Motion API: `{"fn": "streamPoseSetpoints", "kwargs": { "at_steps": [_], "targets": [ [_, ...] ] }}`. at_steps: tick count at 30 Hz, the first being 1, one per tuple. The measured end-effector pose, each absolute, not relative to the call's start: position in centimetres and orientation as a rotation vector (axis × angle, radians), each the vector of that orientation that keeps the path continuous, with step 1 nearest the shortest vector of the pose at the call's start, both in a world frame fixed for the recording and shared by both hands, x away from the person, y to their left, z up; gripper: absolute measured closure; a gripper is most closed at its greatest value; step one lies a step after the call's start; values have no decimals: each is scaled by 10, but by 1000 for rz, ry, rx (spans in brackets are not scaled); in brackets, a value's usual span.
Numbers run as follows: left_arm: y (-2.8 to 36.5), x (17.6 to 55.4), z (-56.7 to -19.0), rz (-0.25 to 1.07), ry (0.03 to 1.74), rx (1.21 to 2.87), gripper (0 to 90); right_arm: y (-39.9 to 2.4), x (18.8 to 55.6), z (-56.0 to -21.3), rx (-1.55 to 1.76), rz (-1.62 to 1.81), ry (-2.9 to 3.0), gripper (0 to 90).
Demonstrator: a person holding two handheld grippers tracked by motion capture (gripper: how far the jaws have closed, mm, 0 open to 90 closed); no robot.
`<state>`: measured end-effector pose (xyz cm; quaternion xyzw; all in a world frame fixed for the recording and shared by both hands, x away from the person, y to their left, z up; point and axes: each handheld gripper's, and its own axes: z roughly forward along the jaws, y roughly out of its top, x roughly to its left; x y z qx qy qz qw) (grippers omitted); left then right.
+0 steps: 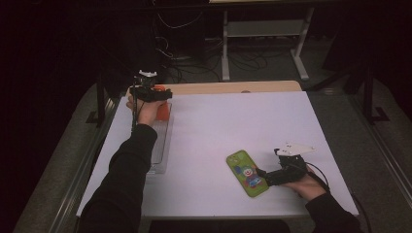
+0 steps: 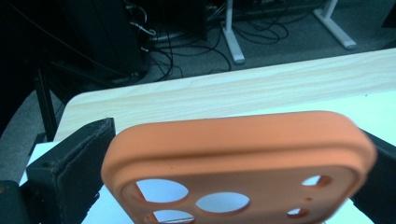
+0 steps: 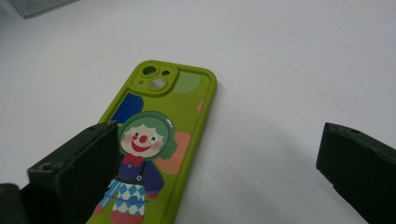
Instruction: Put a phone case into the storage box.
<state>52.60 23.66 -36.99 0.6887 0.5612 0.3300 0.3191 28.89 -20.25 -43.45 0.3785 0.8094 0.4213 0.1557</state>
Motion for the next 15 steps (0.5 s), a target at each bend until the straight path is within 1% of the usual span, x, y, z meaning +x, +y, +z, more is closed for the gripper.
{"fn": "streamPoseSetpoints", "kwargs": {
  "at_steps": [7, 15],
  "targets": [
    [238, 524, -366, 846, 1448, 1805, 0, -203, 289, -435, 1080, 1208, 2318, 0],
    [242, 520, -339, 796, 1358, 1805, 0, -203, 289, -435, 1079, 1207, 2318, 0]
  ]
}}
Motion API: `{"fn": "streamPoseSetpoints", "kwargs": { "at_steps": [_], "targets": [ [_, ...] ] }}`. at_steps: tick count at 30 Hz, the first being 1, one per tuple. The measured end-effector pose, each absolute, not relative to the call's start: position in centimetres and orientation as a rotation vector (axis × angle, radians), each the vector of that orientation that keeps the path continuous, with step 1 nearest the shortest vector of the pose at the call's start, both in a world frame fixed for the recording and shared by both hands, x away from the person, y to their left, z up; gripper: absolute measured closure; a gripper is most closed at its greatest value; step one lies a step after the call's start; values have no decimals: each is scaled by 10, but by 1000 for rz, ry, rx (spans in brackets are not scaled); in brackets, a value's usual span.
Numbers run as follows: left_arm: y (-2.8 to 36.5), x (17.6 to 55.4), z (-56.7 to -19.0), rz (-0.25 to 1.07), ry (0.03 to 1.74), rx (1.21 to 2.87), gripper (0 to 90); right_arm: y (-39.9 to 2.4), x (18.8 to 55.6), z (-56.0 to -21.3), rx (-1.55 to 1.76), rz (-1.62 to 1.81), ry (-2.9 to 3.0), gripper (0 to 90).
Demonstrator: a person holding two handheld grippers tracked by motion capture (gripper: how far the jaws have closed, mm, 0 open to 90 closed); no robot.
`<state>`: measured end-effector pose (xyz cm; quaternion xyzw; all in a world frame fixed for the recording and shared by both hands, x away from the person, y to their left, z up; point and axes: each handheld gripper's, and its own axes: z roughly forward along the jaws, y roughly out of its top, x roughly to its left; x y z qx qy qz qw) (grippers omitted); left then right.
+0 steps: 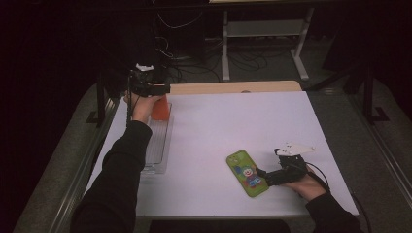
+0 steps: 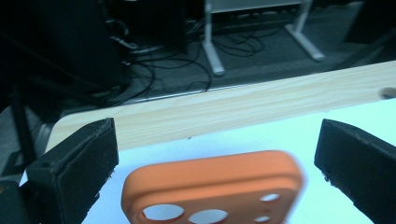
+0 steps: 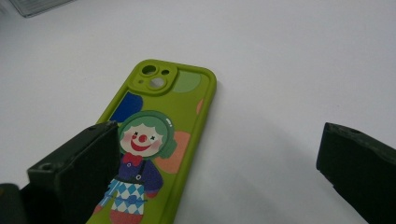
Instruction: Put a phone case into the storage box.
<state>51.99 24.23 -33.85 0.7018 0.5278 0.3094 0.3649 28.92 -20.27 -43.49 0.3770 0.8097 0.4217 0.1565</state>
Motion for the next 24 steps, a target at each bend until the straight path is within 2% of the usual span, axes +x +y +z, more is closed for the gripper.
{"fn": "streamPoseSetpoints", "kwargs": {
  "at_steps": [12, 24],
  "targets": [
    [252, 490, -308, 705, 1203, 1881, 0, -202, 289, -434, 1087, 1201, 2316, 0],
    [253, 446, -309, 522, 1035, 1954, 0, -202, 291, -434, 1091, 1205, 2315, 0]
  ]
}}
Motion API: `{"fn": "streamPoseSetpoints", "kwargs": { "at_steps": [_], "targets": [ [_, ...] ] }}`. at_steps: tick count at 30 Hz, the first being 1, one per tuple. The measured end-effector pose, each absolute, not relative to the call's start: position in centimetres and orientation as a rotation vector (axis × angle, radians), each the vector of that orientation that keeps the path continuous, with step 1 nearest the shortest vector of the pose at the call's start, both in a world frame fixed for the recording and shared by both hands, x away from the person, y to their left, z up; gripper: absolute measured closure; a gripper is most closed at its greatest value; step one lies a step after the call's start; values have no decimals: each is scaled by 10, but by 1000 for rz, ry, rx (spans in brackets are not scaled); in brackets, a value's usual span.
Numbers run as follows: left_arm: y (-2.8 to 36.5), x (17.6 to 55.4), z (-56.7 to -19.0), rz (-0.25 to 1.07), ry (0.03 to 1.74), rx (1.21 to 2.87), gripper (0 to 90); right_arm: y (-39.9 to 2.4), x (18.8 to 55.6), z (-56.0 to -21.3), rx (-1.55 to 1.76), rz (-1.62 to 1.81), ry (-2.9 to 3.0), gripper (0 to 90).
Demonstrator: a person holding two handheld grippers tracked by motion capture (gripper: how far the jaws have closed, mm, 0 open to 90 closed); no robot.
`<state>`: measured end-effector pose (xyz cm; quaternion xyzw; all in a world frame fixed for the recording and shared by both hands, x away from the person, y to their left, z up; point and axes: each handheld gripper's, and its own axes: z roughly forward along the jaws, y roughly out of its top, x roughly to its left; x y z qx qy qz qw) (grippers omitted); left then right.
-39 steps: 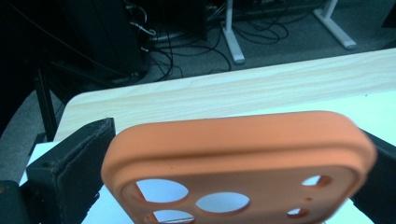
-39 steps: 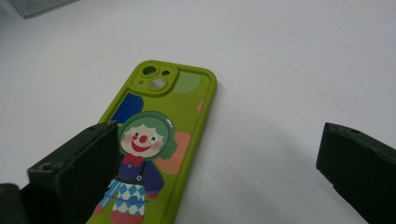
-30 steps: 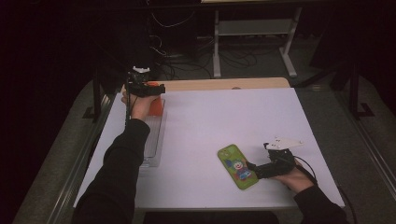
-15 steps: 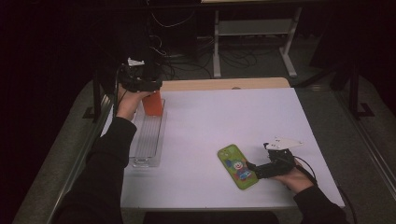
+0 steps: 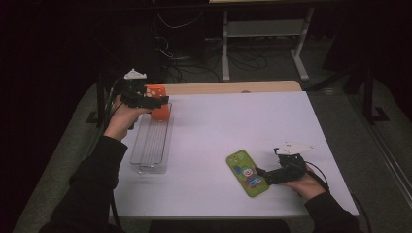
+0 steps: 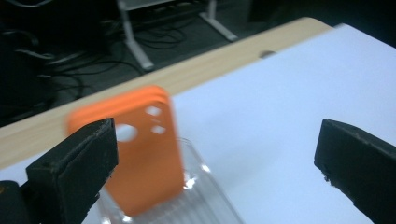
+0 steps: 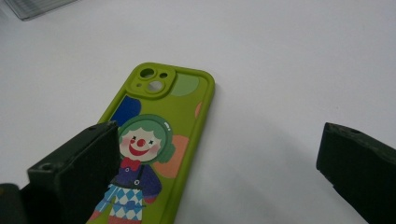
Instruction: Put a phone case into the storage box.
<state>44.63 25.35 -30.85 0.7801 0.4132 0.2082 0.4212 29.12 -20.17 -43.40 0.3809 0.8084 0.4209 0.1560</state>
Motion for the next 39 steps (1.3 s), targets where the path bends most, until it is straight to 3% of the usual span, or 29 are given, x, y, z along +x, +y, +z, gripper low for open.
{"fn": "streamPoseSetpoints", "kwargs": {
  "at_steps": [15, 31, 39],
  "targets": [
    [205, 383, -333, 337, 778, 2039, 0, -196, 293, -433, 1070, 1203, 2341, 0],
    [156, 341, -370, 276, 623, 2110, 0, -194, 290, -427, 1057, 1198, 2339, 0],
    [135, 326, -391, 194, 547, 2173, 130, -197, 294, -427, 1089, 1195, 2318, 0]
  ]
}}
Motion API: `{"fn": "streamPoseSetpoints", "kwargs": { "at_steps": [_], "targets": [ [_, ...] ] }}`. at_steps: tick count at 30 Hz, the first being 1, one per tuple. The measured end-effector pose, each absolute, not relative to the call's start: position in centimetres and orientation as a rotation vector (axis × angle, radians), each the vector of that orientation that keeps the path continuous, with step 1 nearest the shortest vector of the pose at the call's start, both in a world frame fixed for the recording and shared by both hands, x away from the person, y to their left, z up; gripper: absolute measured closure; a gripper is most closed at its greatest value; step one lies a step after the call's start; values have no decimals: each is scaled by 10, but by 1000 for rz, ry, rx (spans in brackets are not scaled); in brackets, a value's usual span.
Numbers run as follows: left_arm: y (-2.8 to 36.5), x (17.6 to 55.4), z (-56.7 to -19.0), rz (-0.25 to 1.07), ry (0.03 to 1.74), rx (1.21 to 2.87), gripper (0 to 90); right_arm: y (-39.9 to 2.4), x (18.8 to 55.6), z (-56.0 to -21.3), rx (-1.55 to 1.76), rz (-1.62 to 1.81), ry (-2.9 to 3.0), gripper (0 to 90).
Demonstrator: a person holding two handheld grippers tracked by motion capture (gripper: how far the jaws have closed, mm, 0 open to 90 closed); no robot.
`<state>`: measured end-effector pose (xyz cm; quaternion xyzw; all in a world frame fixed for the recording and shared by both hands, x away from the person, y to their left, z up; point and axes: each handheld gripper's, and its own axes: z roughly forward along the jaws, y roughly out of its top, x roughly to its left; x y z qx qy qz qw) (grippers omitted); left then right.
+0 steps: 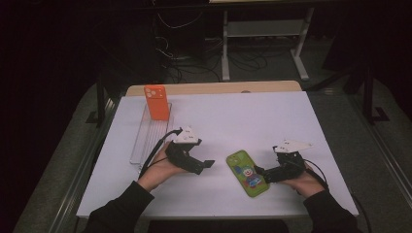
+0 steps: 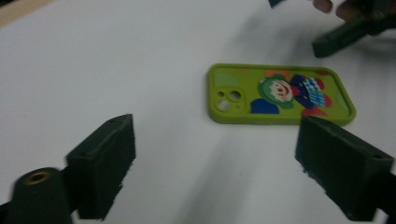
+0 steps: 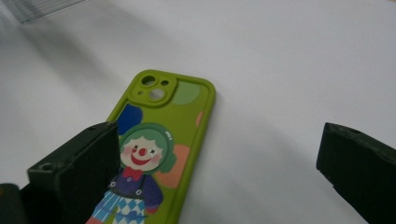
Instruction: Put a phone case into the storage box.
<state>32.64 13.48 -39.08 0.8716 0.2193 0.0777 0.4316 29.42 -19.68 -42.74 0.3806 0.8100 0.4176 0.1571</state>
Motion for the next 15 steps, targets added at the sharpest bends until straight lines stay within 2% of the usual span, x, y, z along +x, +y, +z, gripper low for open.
{"fn": "streamPoseSetpoints", "kwargs": {
  "at_steps": [4, 5, 7, 10, 15],
  "targets": [
    [122, 322, -401, 132, 482, 2196, 267, -198, 298, -428, 1103, 1198, 2301, 0],
    [121, 321, -402, 121, 469, 2203, 339, -199, 299, -428, 1107, 1201, 2297, 0],
    [114, 318, -407, 99, 435, 2217, 416, -200, 300, -427, 1114, 1200, 2292, 0],
    [107, 314, -413, 81, 396, 2234, 583, -201, 300, -427, 1122, 1200, 2283, 0],
    [91, 308, -423, 24, 366, 2246, 792, -202, 301, -427, 1124, 1200, 2280, 0]
  ]
}}
